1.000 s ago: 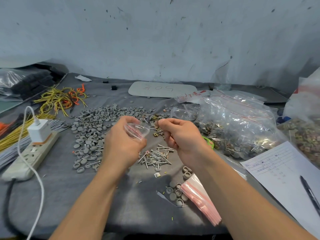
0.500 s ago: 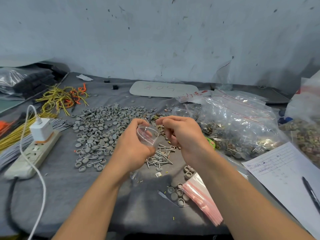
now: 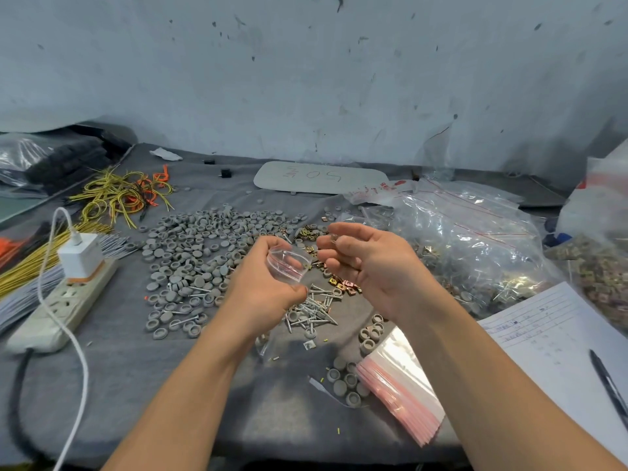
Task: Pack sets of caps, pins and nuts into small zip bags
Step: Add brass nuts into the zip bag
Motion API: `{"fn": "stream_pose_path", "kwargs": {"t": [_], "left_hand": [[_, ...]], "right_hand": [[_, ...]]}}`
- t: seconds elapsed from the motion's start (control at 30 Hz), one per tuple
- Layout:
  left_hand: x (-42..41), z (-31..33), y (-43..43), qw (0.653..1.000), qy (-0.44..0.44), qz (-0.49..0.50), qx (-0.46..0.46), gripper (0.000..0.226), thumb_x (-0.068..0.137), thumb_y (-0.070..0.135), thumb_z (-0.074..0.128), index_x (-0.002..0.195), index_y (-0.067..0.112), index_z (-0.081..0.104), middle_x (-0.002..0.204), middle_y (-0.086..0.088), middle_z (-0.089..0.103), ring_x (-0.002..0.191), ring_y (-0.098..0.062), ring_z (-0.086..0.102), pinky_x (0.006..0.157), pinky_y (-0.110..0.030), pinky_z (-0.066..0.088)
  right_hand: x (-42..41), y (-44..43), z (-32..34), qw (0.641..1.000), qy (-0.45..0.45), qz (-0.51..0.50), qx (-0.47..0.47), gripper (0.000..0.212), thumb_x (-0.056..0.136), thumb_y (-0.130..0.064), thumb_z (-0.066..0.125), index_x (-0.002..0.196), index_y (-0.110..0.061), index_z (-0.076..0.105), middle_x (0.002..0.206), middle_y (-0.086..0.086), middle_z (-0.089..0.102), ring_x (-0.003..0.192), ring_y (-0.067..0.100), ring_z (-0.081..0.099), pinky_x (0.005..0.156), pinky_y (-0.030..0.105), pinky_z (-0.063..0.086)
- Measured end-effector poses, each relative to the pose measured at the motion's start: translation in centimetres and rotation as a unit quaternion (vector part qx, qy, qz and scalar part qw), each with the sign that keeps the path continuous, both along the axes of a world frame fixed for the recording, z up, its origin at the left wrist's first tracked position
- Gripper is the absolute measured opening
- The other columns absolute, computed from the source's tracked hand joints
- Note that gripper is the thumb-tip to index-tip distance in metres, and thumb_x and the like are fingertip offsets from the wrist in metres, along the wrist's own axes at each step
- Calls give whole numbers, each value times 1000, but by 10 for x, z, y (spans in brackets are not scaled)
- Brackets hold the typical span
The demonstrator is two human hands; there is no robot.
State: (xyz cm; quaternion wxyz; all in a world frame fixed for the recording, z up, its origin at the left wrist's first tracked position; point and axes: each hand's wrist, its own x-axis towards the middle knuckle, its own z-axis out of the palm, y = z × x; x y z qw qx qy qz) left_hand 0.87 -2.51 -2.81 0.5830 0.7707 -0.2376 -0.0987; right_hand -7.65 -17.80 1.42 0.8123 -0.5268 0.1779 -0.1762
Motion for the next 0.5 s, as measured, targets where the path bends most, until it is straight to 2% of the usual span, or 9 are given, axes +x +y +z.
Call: {"fn": "stream_pose_path", "kwargs": {"t": [0.1, 0.23, 0.37, 0.5], "left_hand": [[-1, 1, -2, 1000, -5, -3, 20, 63, 69, -2, 83, 105, 42, 56, 94, 11, 74, 71, -6, 71, 63, -30, 56], [-5, 2, -2, 999, -21, -7, 38, 63, 69, 2, 86, 104, 44, 55, 92, 12, 74, 69, -6, 71, 59, -27, 57], [-8, 6, -1, 998, -27, -23, 46, 61, 65, 4, 83, 103, 44, 57, 90, 12, 74, 71, -8, 70, 63, -35, 59], [-8, 9, -1, 999, -11, -36, 37, 61, 64, 0, 80, 107, 38, 60, 92, 1, 75, 78, -18, 72, 67, -41, 58]], "right_hand": [[-2, 1, 2, 998, 0, -13, -59, 13, 93, 8, 67, 103, 0, 70, 81, 12, 78, 57, 14, 68, 52, 18, 54], [-4, 3, 2, 990, -3, -30, -141, 20, 80, 12, 77, 91, -4, 74, 64, 4, 70, 48, 12, 54, 45, 18, 42], [-2, 12, 0, 951, 34, -24, -307, 20, 74, 3, 85, 84, -14, 80, 73, 2, 78, 56, 8, 64, 52, 22, 48], [4, 21, -6, 929, 48, -15, -366, 13, 80, -9, 83, 84, -21, 83, 74, -4, 78, 44, -2, 57, 48, 13, 43]]}}
